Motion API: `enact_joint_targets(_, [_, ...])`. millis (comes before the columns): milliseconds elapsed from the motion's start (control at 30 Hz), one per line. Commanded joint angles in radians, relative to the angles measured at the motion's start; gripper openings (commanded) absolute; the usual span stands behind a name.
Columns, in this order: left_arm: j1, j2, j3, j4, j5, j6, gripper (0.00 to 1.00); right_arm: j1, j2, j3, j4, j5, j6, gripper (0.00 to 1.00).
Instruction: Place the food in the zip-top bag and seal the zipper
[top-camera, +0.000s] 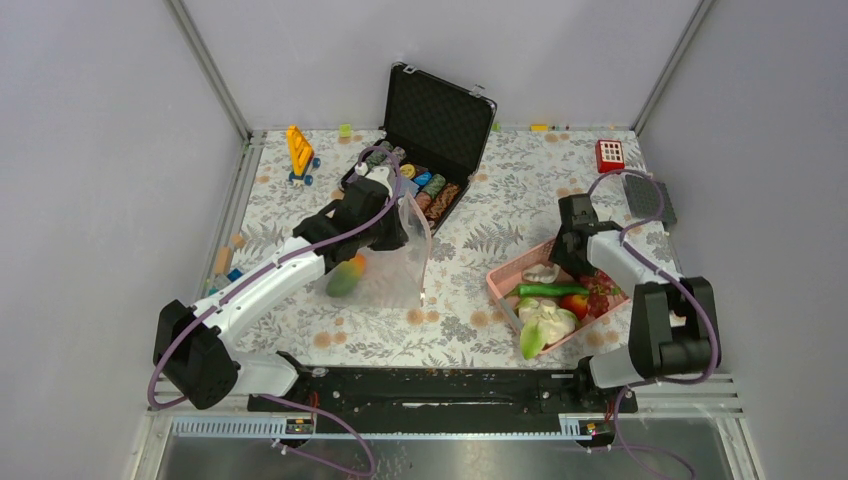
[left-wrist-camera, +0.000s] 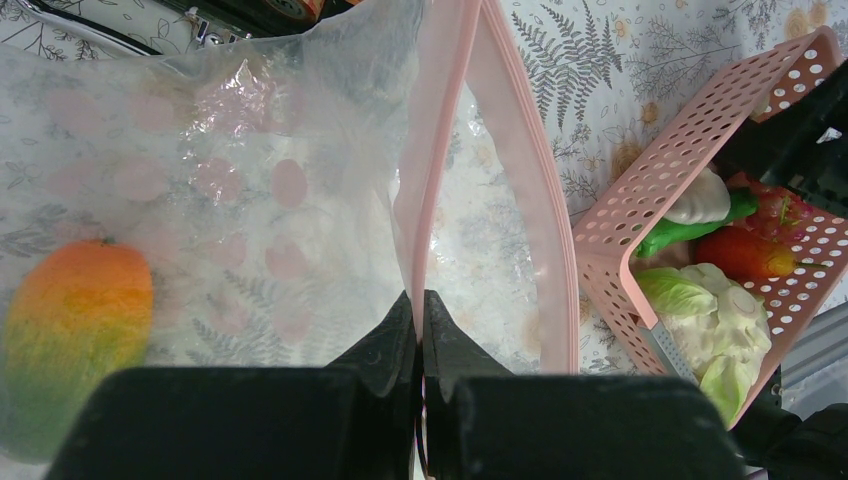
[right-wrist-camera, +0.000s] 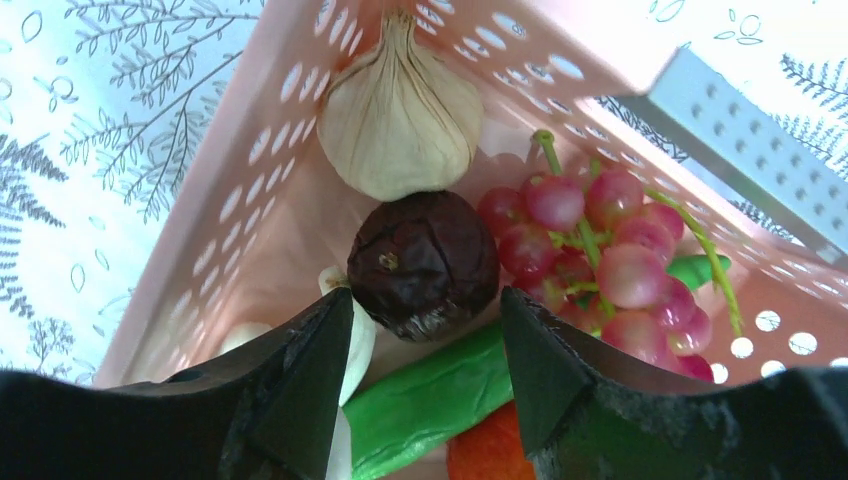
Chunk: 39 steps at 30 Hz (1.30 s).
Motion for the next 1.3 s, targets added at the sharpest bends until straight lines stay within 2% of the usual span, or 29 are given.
enact_joint_targets(0, [0.01, -0.004, 0.028, 0.03, -0.004, 0.011, 0.0, -0.027, 0.077, 0.087, -0.026, -0.007, 0.017, 0.65])
enact_joint_targets(200, [0.014, -0.003, 0.025, 0.03, -0.001, 0.009, 0.0, -0.059, 0.118, 0.098, -0.04, -0.073, 0.017, 0.73])
enact_joint_targets(400, [0.017, -0.013, 0.022, 0.03, 0.0, 0.009, 0.0, -0.067, 0.134, 0.093, -0.039, -0.114, 0.017, 0.72])
enact_joint_targets(600, [0.018, -0.02, 0.019, 0.032, 0.004, 0.007, 0.0, -0.067, 0.118, 0.079, -0.037, -0.108, 0.03, 0.55])
enact_joint_targets(733, [0.019, -0.029, 0.016, 0.031, 0.003, 0.005, 0.0, -0.067, 0.078, 0.062, -0.031, -0.078, 0.029, 0.47])
enact_joint_targets(900, [0.019, -0.039, 0.016, 0.032, 0.0, 0.004, 0.0, -0.067, -0.024, 0.05, -0.067, -0.079, 0.029, 0.42])
enact_joint_targets(1100, [0.019, -0.043, 0.016, 0.032, 0.006, 0.002, 0.0, -0.067, -0.235, 0.051, -0.159, -0.041, 0.037, 0.39])
enact_joint_targets(1200, [0.018, -0.047, 0.016, 0.032, 0.007, 0.005, 0.0, -0.067, -0.363, 0.041, -0.147, -0.109, 0.018, 0.39])
enact_joint_targets(1267, [0.019, -0.051, 0.014, 0.031, -0.002, 0.005, 0.0, -0.067, -0.446, 0.032, -0.116, -0.217, 0.0, 0.39])
